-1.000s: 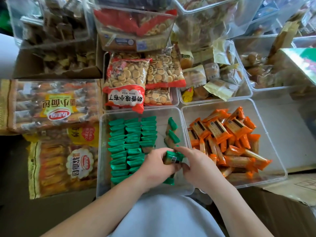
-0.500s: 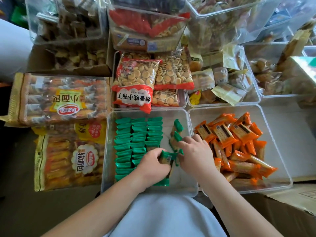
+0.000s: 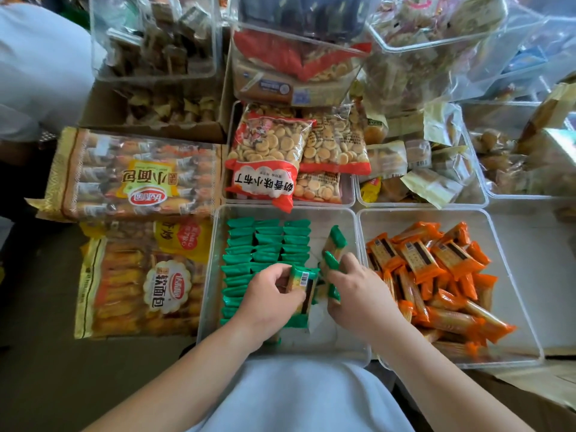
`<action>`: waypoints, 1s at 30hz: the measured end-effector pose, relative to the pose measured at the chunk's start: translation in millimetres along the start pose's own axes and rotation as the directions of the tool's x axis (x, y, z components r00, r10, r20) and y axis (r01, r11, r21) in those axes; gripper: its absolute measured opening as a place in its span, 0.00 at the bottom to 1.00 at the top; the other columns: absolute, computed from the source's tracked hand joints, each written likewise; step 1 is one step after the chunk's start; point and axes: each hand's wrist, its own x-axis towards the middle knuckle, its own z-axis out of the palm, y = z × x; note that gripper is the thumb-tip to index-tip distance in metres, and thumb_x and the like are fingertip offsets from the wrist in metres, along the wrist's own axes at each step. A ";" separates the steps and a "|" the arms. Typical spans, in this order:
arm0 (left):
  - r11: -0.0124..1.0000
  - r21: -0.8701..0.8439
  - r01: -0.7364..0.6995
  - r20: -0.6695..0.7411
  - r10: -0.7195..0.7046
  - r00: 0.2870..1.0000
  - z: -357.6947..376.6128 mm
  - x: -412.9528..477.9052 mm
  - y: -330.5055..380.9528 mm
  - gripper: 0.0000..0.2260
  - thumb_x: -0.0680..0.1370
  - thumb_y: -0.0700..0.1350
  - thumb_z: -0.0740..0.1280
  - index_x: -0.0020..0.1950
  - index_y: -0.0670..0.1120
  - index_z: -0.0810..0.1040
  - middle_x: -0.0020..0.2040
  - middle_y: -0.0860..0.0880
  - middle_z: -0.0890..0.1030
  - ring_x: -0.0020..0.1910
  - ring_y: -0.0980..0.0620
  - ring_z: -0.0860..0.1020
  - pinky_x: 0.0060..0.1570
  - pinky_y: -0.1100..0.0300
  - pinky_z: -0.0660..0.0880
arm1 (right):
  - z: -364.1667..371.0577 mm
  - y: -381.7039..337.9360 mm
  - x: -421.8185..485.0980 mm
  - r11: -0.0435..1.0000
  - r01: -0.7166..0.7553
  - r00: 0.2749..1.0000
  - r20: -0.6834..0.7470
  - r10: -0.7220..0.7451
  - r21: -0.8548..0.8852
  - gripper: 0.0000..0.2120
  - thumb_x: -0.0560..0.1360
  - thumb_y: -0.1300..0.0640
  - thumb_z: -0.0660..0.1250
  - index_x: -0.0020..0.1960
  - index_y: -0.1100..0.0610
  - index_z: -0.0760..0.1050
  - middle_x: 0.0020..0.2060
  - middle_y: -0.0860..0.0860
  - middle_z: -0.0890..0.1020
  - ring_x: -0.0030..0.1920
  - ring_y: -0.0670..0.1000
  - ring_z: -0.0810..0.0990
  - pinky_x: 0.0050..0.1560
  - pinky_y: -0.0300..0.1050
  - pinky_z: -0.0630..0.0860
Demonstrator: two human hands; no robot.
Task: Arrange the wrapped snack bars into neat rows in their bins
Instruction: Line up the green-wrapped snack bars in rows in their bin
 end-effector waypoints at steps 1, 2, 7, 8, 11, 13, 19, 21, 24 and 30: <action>1.000 -0.001 -0.003 -0.014 0.003 1.000 -1.3 -0.1 -0.7 0.09 0.76 0.39 0.75 0.52 0.51 0.84 0.45 0.53 0.87 0.45 0.55 0.83 0.46 0.62 0.80 | -6.4 -3.4 -2.9 0.994 -0.025 0.999 -0.027 0.028 0.111 0.22 0.75 0.51 0.72 0.69 0.48 0.76 0.59 0.49 0.68 0.50 0.53 0.77 0.48 0.41 0.78; 1.000 0.002 -0.005 -0.031 0.005 0.999 -2.8 -0.3 -1.0 0.08 0.75 0.41 0.76 0.50 0.51 0.83 0.44 0.52 0.86 0.43 0.54 0.83 0.45 0.59 0.81 | -10.9 -5.9 -5.3 0.976 -0.043 0.997 -0.052 0.055 0.216 0.22 0.74 0.52 0.74 0.68 0.48 0.77 0.59 0.48 0.67 0.50 0.52 0.76 0.46 0.38 0.79; 0.999 0.008 -0.052 -0.031 0.052 0.998 -7.3 -1.3 1.7 0.15 0.72 0.48 0.78 0.44 0.45 0.74 0.34 0.52 0.76 0.34 0.54 0.72 0.35 0.58 0.71 | -22.4 -19.0 -9.6 0.771 -0.056 0.978 -0.120 0.170 0.634 0.20 0.72 0.62 0.78 0.62 0.51 0.81 0.56 0.43 0.69 0.57 0.48 0.78 0.58 0.34 0.80; 0.997 0.004 -0.078 -0.012 0.078 0.997 -6.8 -2.6 2.3 0.16 0.71 0.48 0.79 0.42 0.46 0.72 0.34 0.54 0.74 0.33 0.55 0.70 0.35 0.61 0.69 | -23.3 -22.7 -9.5 0.729 -0.046 0.977 -0.123 0.176 0.683 0.20 0.72 0.64 0.78 0.61 0.52 0.82 0.56 0.42 0.70 0.57 0.48 0.79 0.57 0.35 0.80; 0.990 0.020 -0.138 0.047 0.137 0.989 -3.5 -5.7 -0.3 0.19 0.68 0.47 0.82 0.41 0.48 0.70 0.34 0.58 0.73 0.34 0.56 0.70 0.37 0.61 0.68 | -29.0 -29.8 -10.5 0.640 -0.067 0.972 -0.096 0.216 0.765 0.19 0.72 0.68 0.76 0.59 0.50 0.84 0.58 0.41 0.76 0.56 0.46 0.82 0.55 0.35 0.81; 0.988 0.064 -0.140 0.080 0.135 0.988 -3.0 -7.0 -2.8 0.21 0.65 0.48 0.83 0.41 0.48 0.71 0.36 0.56 0.74 0.36 0.56 0.72 0.40 0.58 0.71 | -34.6 -29.0 -12.2 0.604 -0.101 0.967 -0.066 0.247 0.791 0.19 0.74 0.68 0.73 0.59 0.48 0.84 0.56 0.40 0.82 0.54 0.43 0.84 0.53 0.36 0.82; 0.983 0.068 -0.173 0.092 0.166 0.982 -9.4 -14.4 1.6 0.17 0.68 0.42 0.81 0.49 0.50 0.75 0.45 0.54 0.81 0.42 0.59 0.77 0.41 0.66 0.74 | -34.5 -19.9 -18.5 0.399 -0.125 0.956 0.002 0.294 0.909 0.22 0.75 0.73 0.72 0.62 0.51 0.81 0.55 0.46 0.86 0.52 0.46 0.87 0.52 0.49 0.85; 0.982 0.066 -0.176 0.063 0.172 0.983 -11.1 -16.8 1.8 0.20 0.67 0.43 0.82 0.51 0.52 0.76 0.48 0.54 0.82 0.45 0.60 0.79 0.42 0.68 0.76 | -33.3 -16.2 -21.2 0.309 -0.130 0.951 0.030 0.309 0.942 0.24 0.75 0.74 0.72 0.63 0.51 0.80 0.54 0.48 0.87 0.52 0.50 0.87 0.53 0.54 0.85; 0.983 0.066 -0.174 0.025 0.173 0.985 -10.7 -15.6 -1.2 0.26 0.66 0.46 0.84 0.57 0.57 0.75 0.52 0.57 0.81 0.50 0.64 0.79 0.45 0.72 0.75 | -33.0 -10.4 -24.5 0.224 -0.102 0.955 0.033 0.294 0.969 0.25 0.76 0.75 0.69 0.64 0.50 0.79 0.55 0.50 0.87 0.55 0.52 0.87 0.54 0.56 0.84; 0.978 0.136 -0.157 -0.024 0.162 0.987 -13.0 -10.4 -7.8 0.27 0.63 0.60 0.82 0.59 0.60 0.79 0.54 0.58 0.82 0.53 0.59 0.81 0.53 0.55 0.82 | -36.9 -3.0 -27.6 0.295 -0.104 0.950 0.006 0.313 0.950 0.28 0.77 0.76 0.65 0.63 0.46 0.79 0.56 0.47 0.86 0.58 0.50 0.85 0.52 0.53 0.85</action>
